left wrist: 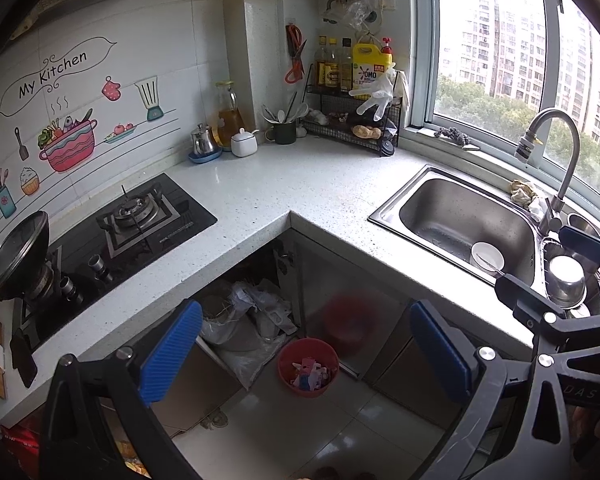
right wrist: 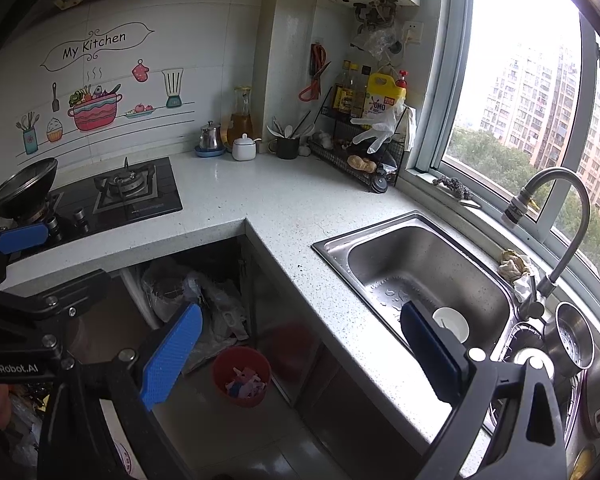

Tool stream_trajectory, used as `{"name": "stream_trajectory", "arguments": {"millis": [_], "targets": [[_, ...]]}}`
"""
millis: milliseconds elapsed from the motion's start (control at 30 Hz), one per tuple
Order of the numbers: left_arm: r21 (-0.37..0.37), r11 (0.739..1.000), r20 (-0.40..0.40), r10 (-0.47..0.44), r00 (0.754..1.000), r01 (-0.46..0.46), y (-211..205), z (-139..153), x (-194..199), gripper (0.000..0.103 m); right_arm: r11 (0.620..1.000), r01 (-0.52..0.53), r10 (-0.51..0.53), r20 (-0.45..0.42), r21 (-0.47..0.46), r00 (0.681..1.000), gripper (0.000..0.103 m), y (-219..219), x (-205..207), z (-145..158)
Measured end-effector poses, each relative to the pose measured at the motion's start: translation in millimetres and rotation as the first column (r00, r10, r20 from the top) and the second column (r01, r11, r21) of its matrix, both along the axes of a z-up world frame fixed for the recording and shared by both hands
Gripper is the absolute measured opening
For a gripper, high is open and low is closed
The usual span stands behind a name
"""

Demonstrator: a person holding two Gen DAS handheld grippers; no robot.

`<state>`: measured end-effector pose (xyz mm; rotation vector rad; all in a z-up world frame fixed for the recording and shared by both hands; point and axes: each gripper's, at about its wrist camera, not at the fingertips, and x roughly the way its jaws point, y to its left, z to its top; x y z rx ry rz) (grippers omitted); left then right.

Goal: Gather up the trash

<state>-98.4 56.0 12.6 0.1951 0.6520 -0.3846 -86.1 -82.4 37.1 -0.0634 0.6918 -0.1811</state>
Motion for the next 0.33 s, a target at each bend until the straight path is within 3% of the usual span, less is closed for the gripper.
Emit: {"name": "stream_trajectory", "arguments": {"millis": [333], "targets": [[0.012,1.0,0.014,-0.009,1.0,0.009,-3.2,0.4,-0.2,0.103,1.0,0.006,-0.006,-0.002,0.007,1.0,0.1,-1.0,-1.5,-0.8]]}}
